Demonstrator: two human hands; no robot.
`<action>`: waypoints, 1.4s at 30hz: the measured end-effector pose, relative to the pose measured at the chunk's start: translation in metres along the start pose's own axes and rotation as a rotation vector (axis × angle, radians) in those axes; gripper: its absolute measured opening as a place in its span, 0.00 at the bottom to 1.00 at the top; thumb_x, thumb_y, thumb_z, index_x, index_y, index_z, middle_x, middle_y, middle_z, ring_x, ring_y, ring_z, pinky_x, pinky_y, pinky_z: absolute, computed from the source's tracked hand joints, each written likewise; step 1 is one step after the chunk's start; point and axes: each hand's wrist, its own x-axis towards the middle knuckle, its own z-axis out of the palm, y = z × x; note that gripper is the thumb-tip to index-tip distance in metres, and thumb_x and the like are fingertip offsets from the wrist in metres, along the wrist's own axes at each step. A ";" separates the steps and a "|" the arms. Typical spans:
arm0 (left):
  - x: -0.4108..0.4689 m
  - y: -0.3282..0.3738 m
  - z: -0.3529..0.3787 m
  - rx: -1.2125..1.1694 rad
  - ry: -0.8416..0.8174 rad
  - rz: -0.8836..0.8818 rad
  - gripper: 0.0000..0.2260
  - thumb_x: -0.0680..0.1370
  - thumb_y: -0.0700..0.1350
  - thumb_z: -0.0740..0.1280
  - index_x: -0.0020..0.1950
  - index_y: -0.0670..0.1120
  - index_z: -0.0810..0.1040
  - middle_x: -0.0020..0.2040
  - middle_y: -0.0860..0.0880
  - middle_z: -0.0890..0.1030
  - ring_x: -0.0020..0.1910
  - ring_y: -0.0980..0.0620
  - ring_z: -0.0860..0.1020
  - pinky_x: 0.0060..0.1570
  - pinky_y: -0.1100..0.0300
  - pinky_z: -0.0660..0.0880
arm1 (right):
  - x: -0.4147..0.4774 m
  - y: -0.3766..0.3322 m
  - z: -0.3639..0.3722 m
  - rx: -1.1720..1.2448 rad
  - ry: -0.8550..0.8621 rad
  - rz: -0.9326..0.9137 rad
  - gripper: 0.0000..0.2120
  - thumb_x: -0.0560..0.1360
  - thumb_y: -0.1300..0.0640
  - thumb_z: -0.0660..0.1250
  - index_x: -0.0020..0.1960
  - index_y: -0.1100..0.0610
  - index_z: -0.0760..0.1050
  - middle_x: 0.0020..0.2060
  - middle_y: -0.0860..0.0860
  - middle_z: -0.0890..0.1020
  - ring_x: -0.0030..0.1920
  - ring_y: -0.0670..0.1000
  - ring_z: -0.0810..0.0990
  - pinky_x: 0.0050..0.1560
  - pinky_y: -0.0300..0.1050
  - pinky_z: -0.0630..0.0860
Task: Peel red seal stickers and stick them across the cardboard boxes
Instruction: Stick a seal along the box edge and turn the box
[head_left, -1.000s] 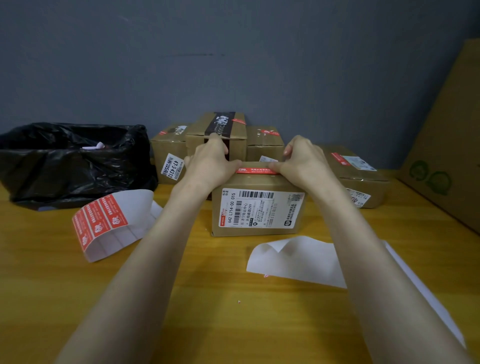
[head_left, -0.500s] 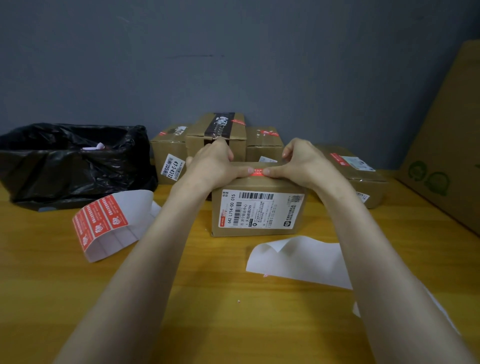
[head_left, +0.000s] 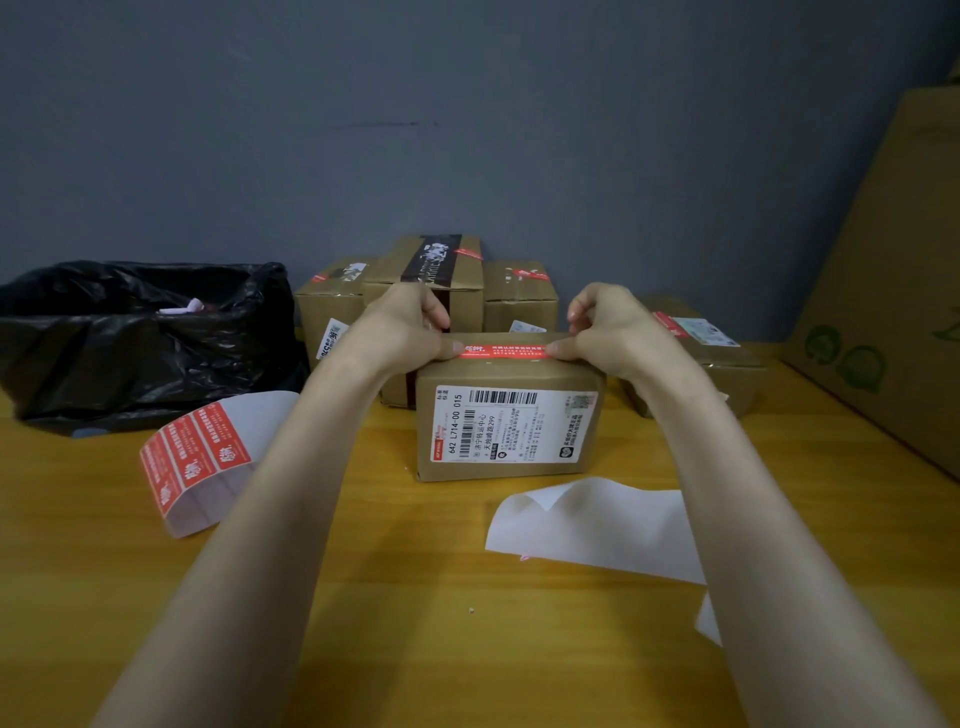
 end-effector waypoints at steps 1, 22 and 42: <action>0.000 0.000 0.000 -0.005 -0.006 0.000 0.10 0.72 0.42 0.73 0.48 0.46 0.73 0.42 0.49 0.76 0.51 0.48 0.77 0.54 0.55 0.74 | 0.001 0.001 -0.001 0.000 0.003 0.004 0.14 0.69 0.59 0.74 0.49 0.54 0.71 0.50 0.52 0.76 0.51 0.51 0.75 0.47 0.44 0.72; -0.016 0.006 -0.017 0.239 -0.279 0.048 0.37 0.68 0.54 0.73 0.73 0.47 0.63 0.71 0.49 0.68 0.69 0.50 0.67 0.64 0.56 0.65 | -0.010 0.000 -0.014 -0.040 -0.200 -0.189 0.14 0.69 0.52 0.74 0.52 0.52 0.76 0.50 0.50 0.77 0.50 0.48 0.76 0.49 0.43 0.75; -0.018 -0.002 -0.015 0.300 -0.451 0.160 0.41 0.71 0.43 0.73 0.75 0.59 0.51 0.71 0.52 0.61 0.66 0.53 0.65 0.57 0.65 0.65 | -0.014 0.004 -0.023 -0.246 -0.313 -0.265 0.13 0.79 0.54 0.61 0.61 0.44 0.76 0.61 0.49 0.77 0.54 0.44 0.71 0.50 0.40 0.69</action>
